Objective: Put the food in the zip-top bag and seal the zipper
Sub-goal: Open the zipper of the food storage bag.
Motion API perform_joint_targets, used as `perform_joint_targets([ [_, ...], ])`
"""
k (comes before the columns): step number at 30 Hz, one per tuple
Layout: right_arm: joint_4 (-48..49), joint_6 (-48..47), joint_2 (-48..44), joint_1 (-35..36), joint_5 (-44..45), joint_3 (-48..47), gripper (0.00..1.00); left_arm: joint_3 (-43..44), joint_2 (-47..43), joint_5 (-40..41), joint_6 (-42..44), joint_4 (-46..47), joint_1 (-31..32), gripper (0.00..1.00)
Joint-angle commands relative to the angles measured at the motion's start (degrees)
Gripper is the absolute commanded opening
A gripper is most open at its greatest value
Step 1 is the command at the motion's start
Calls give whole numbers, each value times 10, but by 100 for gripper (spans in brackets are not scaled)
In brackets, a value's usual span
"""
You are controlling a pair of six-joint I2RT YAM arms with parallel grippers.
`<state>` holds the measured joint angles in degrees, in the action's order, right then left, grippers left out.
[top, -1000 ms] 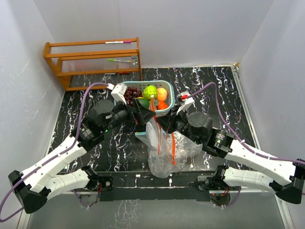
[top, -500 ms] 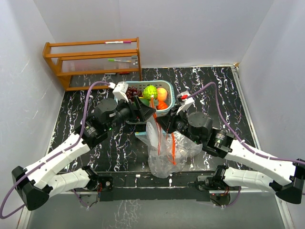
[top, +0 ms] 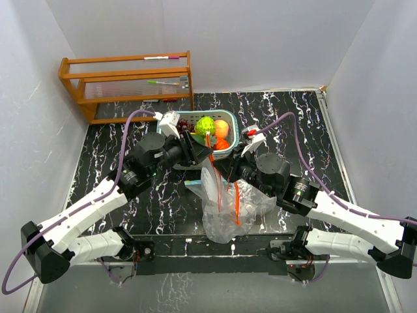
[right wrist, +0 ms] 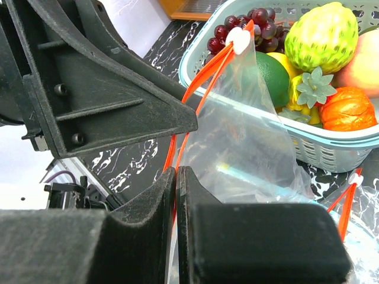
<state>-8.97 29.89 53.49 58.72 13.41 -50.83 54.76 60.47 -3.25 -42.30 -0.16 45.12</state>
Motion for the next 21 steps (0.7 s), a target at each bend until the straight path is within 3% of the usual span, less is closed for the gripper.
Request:
perform_joint_targets([
  [1,21,-3,-10,1,11,-2,8,6,-8,-8,0,13,0,32],
  [5,15,0,-13,0,19,-1,8,5,-14,-2,4,2,0,10],
  [15,-31,8,-19,0,81,-8,7,2,-36,6,24,-28,0,7],
  [21,-97,6,-19,0,148,-29,8,55,-15,8,99,-118,0,2],
])
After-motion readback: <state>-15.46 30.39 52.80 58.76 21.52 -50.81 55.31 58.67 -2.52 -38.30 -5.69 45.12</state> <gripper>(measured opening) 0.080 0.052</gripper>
